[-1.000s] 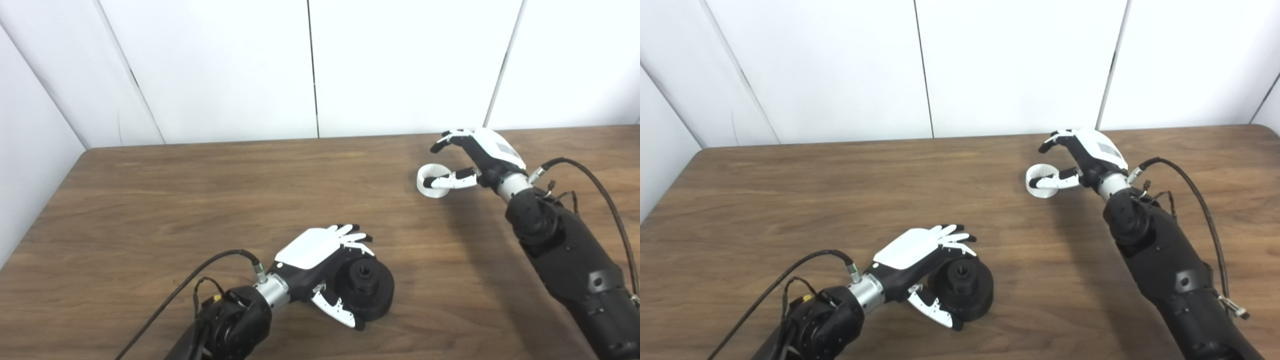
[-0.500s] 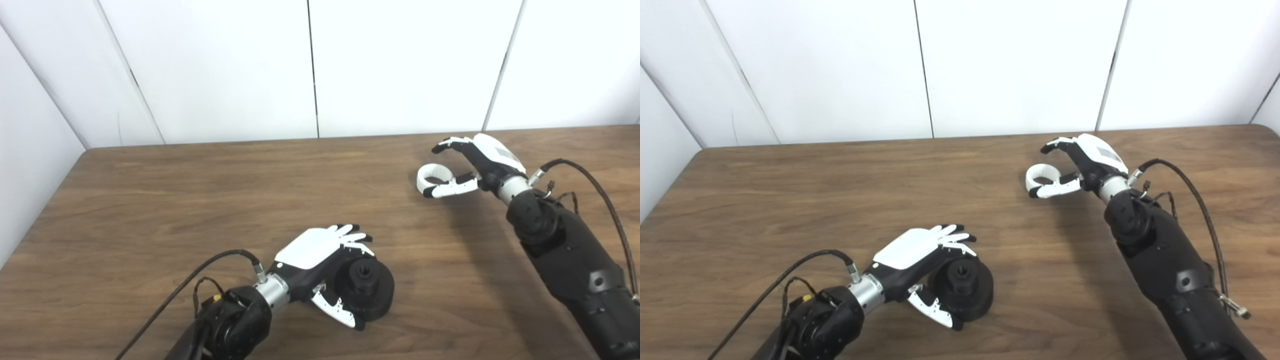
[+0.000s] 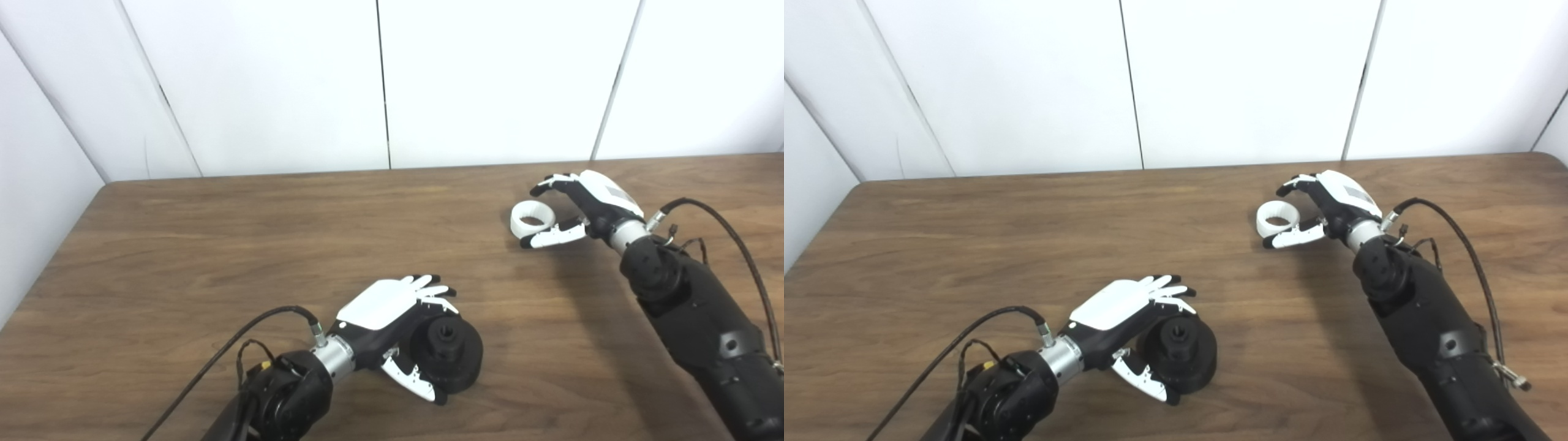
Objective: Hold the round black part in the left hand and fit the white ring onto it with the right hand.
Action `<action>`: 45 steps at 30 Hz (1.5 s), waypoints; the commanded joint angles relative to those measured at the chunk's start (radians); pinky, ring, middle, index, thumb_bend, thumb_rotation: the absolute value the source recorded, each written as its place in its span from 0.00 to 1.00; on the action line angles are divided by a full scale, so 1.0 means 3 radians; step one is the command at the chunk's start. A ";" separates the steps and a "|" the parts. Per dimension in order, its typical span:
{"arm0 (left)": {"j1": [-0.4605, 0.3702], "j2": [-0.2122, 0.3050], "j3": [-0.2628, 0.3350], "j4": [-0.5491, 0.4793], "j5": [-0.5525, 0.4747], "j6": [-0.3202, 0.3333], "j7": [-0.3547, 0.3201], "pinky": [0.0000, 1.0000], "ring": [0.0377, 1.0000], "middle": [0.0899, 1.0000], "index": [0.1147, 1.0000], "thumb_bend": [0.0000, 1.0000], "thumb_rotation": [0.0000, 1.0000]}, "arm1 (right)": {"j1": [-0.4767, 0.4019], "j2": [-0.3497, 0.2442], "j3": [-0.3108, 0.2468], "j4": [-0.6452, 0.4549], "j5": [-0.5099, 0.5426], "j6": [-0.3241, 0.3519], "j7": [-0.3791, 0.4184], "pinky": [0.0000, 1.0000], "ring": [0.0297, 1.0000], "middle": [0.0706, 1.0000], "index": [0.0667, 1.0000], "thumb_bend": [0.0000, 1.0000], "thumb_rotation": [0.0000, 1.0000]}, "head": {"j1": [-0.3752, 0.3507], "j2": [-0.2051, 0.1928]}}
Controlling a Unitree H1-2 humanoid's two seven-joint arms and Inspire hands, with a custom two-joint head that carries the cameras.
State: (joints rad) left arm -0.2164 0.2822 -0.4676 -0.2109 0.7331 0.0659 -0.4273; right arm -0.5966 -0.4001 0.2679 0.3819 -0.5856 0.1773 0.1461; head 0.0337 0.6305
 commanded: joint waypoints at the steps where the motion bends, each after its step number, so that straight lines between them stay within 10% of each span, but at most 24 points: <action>1: -0.0012 0.0036 0.0019 -0.0021 0.0039 0.0003 -0.0015 1.00 1.00 0.93 0.66 0.92 0.30 | -0.0185 -0.0033 -0.0010 0.0004 -0.0032 -0.0082 -0.0081 0.92 0.98 0.92 0.75 0.88 0.39 | 0.0003 -0.0001; 45: 0.0001 0.0029 0.0009 -0.0027 0.0055 -0.0004 -0.0016 1.00 1.00 0.93 0.66 0.92 0.29 | -0.0242 0.0061 0.0015 0.0151 -0.0041 -0.0150 -0.0189 0.90 0.97 0.91 0.71 0.80 0.37 | 0.0026 -0.0008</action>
State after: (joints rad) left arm -0.2132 0.2819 -0.4657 -0.2134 0.7337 0.0658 -0.4280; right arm -0.6079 -0.3812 0.2777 0.4347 -0.5962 0.1687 0.1215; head 0.0414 0.6274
